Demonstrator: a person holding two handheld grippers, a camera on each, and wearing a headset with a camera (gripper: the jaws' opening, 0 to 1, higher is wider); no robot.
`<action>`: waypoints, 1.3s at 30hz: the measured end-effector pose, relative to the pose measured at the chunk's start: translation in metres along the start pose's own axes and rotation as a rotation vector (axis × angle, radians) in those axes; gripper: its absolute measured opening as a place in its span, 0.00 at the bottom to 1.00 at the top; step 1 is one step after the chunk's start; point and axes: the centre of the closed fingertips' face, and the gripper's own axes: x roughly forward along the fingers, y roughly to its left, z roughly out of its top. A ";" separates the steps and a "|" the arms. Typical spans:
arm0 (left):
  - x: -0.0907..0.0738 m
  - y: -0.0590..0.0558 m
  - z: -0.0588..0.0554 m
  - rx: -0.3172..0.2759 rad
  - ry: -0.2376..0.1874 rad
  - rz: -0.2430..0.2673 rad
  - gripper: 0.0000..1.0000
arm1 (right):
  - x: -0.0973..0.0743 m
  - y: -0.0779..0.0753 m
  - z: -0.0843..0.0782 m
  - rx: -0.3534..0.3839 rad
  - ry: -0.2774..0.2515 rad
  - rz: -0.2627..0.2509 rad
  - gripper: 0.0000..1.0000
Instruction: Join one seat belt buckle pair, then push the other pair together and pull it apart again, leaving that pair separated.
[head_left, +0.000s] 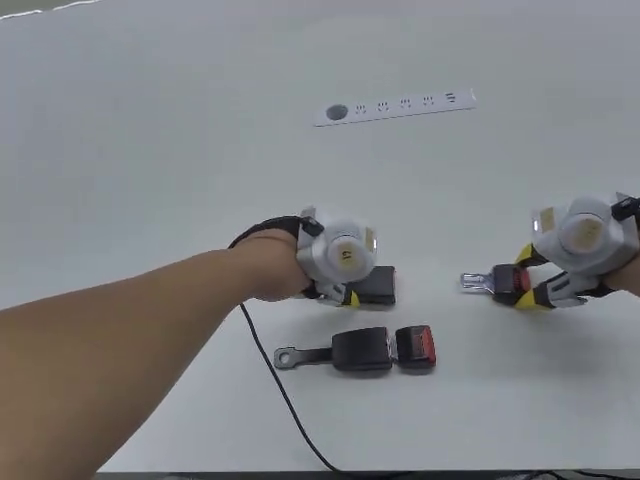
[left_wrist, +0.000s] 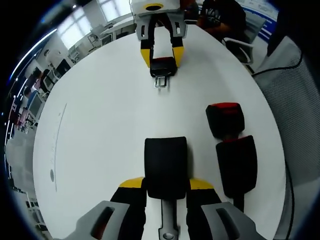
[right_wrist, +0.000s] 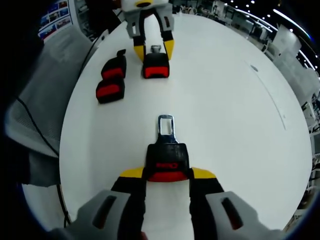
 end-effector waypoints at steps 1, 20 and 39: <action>0.001 0.000 0.000 0.001 0.003 0.001 0.31 | 0.000 0.000 0.000 -0.005 0.003 0.002 0.33; 0.000 0.002 -0.003 -0.009 0.012 0.019 0.30 | 0.001 -0.002 -0.001 -0.021 0.040 0.003 0.33; -0.001 0.001 -0.003 -0.018 0.013 0.027 0.30 | 0.017 0.003 0.035 -0.015 0.008 -0.006 0.33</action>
